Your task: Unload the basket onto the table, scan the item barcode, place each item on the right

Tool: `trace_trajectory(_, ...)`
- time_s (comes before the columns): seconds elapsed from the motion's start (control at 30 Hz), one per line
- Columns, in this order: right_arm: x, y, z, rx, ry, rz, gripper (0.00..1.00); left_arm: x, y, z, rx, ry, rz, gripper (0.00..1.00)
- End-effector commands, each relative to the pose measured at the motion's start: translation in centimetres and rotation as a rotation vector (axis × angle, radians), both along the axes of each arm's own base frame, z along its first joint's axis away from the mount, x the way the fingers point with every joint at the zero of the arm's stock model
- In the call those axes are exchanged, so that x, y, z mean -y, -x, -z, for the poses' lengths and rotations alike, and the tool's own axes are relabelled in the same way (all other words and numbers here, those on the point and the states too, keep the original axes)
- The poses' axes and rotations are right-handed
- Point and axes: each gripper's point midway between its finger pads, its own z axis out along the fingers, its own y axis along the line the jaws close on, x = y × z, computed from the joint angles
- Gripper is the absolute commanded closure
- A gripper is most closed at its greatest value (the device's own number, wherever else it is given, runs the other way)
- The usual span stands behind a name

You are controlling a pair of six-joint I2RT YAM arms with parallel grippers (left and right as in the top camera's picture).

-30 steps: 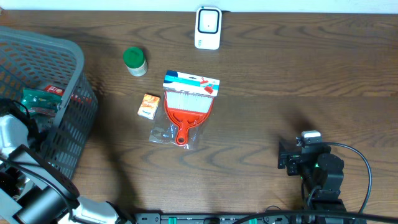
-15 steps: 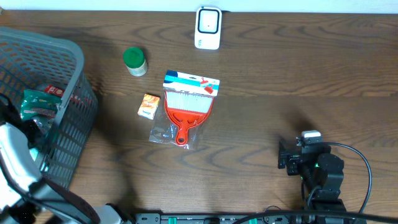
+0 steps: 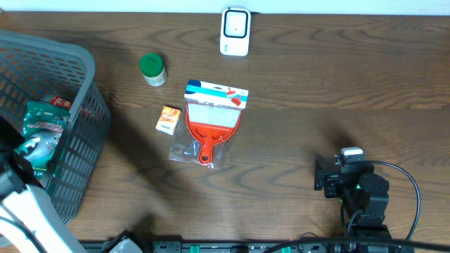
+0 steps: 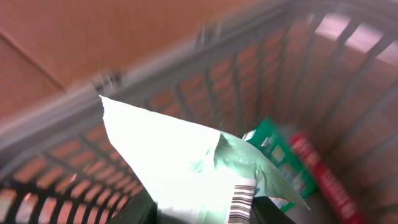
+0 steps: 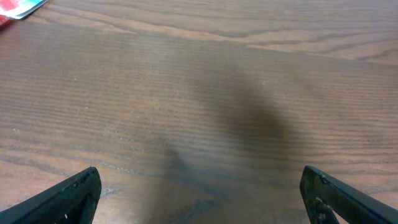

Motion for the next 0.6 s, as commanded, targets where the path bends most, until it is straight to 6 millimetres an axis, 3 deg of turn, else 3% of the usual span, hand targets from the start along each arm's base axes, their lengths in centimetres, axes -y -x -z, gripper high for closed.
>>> trace_trajectory(0.0,0.1,0.0,0.0,0.002,-0.012,0.012,0.01,3.0,-0.6,-5.4,0.208,-0.024,0.108,0.67)
trace_trajectory(0.17,0.1,0.0,0.0,0.002,-0.012,0.012,0.01,9.9,-1.2,-12.5,0.503,-0.019,0.411,0.66)
trace_trajectory(0.27,0.1,0.0,0.0,0.002,-0.012,0.012,0.01,13.7,-1.2,-15.2,0.616,0.027,0.596,0.66)
trace_trajectory(0.47,0.1,0.0,0.0,0.002,-0.012,0.012,0.01,21.7,-1.1,-17.0,0.659,0.15,1.04,0.66)
trace_trajectory(0.57,0.1,0.0,0.0,0.002,-0.012,0.012,0.01,23.4,-2.0,-16.2,0.634,0.204,1.122,0.66)
